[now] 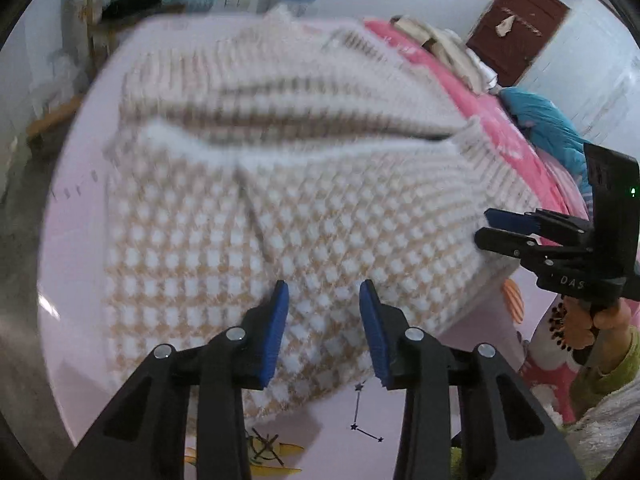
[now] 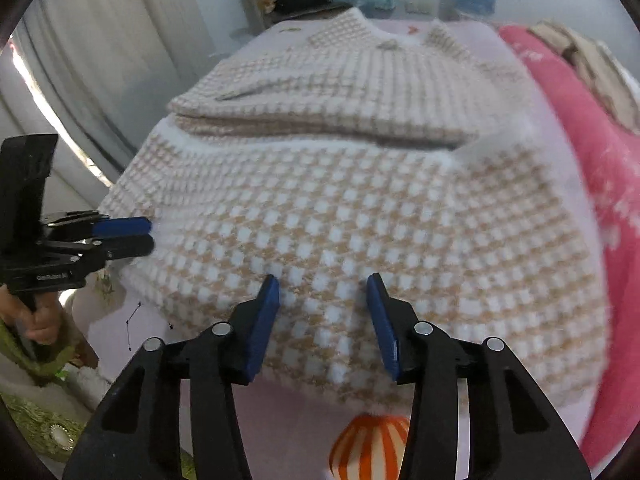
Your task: Fold large clothes
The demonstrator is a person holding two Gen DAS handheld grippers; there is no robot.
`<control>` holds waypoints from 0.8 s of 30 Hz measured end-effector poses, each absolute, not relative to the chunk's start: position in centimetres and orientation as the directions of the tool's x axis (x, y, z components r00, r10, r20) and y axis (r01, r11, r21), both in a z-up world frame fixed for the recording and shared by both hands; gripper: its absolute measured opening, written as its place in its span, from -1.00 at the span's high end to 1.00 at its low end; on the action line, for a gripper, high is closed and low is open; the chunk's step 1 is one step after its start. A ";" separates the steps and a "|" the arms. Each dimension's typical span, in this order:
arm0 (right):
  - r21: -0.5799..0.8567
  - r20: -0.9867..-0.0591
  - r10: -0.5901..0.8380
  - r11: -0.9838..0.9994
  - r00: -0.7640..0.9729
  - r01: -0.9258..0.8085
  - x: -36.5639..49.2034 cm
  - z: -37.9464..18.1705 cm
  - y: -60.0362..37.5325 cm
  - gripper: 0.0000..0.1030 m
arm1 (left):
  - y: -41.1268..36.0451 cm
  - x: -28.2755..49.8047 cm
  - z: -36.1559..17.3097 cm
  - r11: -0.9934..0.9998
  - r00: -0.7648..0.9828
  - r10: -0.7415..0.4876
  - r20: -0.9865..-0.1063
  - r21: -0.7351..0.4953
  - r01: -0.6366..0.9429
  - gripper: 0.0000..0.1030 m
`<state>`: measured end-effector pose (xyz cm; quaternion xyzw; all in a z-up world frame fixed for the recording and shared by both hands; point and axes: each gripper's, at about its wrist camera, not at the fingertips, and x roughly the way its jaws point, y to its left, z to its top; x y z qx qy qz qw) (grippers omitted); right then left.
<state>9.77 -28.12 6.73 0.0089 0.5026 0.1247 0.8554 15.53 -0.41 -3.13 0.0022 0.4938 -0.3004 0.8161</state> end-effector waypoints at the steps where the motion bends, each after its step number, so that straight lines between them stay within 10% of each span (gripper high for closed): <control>1: 0.148 -0.849 0.238 0.964 0.472 -0.219 9.7 7.1 -28.0 0.27 | -0.5 15.1 -2.4 0.796 0.343 -0.520 -0.783 -0.298 0.528 0.32; 24: 0.261 -0.866 0.261 0.963 0.427 -0.058 12.8 4.0 -31.2 0.27 | -0.7 17.8 -5.5 0.815 0.331 -0.521 -0.786 -0.345 0.465 0.32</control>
